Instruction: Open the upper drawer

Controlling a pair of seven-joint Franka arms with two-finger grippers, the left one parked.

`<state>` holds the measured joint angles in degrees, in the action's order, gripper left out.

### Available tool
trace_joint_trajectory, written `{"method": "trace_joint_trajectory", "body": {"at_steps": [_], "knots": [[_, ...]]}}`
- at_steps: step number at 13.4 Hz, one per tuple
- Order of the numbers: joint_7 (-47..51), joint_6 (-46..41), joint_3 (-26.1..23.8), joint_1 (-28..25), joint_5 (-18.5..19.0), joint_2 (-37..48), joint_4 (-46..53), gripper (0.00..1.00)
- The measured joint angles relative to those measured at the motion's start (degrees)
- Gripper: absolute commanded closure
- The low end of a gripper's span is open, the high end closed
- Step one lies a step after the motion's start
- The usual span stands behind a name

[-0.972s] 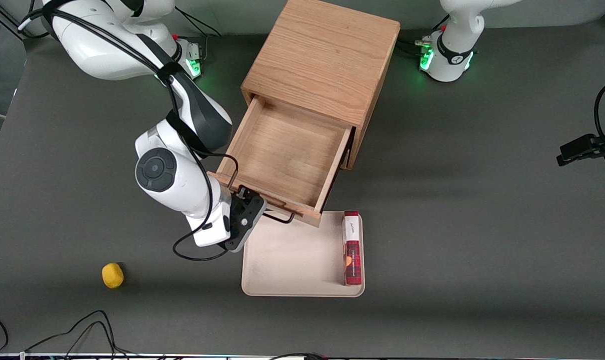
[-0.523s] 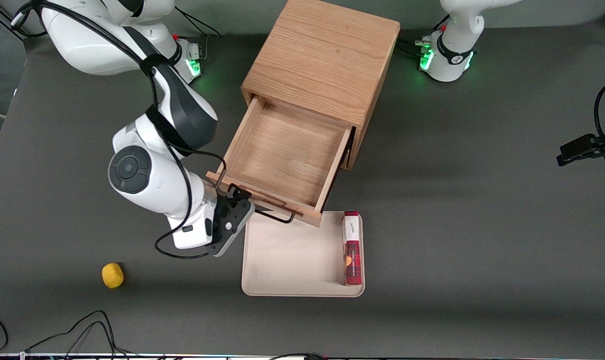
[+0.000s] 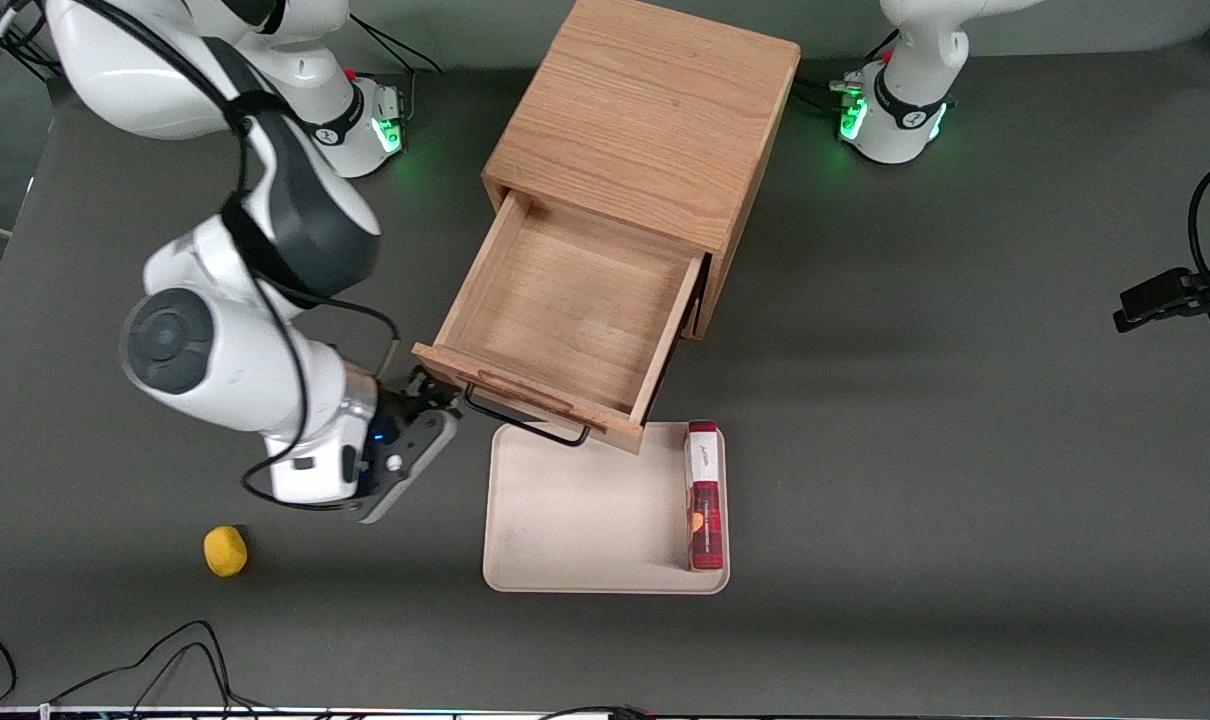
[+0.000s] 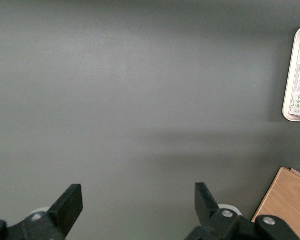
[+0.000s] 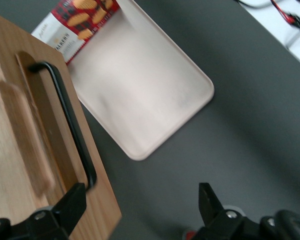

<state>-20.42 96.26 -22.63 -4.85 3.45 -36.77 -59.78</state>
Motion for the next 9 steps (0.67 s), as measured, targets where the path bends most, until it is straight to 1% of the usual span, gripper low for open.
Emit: {"method": "trace_joint_trajectory", "body": {"at_steps": [2, 4, 6, 9], "knots": [[0.52, -4.89, -0.20, 2.16, -0.48, 2.55, -0.62, 0.00], [4.61, -8.70, -0.16, 2.69, -0.46, 6.69, -3.86, 0.00], [8.62, -9.71, -0.12, 4.30, -0.44, 12.10, -9.73, 0.00], [14.25, -9.85, -0.03, 8.72, -0.44, 20.84, -18.88, 0.00]]}}
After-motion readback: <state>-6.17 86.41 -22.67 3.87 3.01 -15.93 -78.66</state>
